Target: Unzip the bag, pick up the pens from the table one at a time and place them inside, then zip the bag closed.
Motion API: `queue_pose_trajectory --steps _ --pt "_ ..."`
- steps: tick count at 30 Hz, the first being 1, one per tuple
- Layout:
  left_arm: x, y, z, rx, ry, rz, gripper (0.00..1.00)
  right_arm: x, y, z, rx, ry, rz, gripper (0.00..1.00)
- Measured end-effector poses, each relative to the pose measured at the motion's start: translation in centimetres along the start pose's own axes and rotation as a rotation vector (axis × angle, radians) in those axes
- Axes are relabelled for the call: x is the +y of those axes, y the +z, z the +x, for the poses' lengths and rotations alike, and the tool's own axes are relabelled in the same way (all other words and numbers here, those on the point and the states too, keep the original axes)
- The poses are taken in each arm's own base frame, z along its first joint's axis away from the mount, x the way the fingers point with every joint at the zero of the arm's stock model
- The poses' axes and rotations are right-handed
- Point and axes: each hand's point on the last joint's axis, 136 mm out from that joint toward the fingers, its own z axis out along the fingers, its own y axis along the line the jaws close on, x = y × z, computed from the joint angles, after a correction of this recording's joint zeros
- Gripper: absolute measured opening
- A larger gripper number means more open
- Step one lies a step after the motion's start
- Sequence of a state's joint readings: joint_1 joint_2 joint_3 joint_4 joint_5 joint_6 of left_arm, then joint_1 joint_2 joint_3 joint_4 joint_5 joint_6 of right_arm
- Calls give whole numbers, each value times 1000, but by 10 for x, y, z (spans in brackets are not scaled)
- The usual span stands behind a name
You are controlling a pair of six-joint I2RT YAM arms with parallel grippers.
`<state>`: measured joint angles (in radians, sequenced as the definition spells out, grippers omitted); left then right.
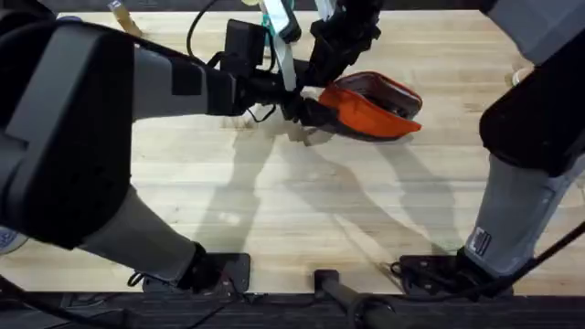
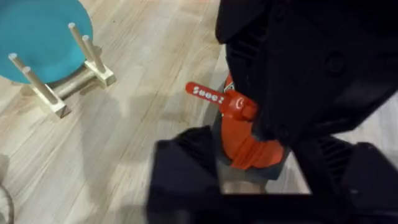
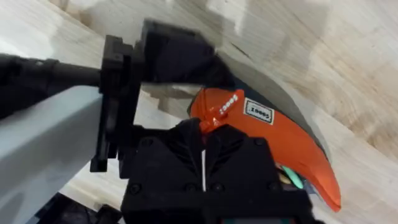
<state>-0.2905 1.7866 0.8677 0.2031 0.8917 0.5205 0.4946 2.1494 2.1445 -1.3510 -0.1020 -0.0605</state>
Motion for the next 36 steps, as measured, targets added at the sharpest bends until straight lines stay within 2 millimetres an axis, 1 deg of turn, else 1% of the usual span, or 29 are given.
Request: queue_pose_trajectory --steps 4,6,8,9,20,36 --pt "-2 2 -1 -3 5 7 425 0 0 0 -1 0 0 33" --pt "-2 2 -2 -6 8 4 289 0 0 0 1 0 0 33" --pt "-1 1 -3 -8 10 3 85 0 0 2 7 1 -1 33" --pt "-1 1 -3 -10 11 1 58 0 0 3 11 1 -2 33" --pt "-1 1 -4 -11 11 1 40 -1 -1 7 29 3 8 34" --pt "-1 1 -4 -11 11 1 41 -2 -1 7 29 1 18 33"
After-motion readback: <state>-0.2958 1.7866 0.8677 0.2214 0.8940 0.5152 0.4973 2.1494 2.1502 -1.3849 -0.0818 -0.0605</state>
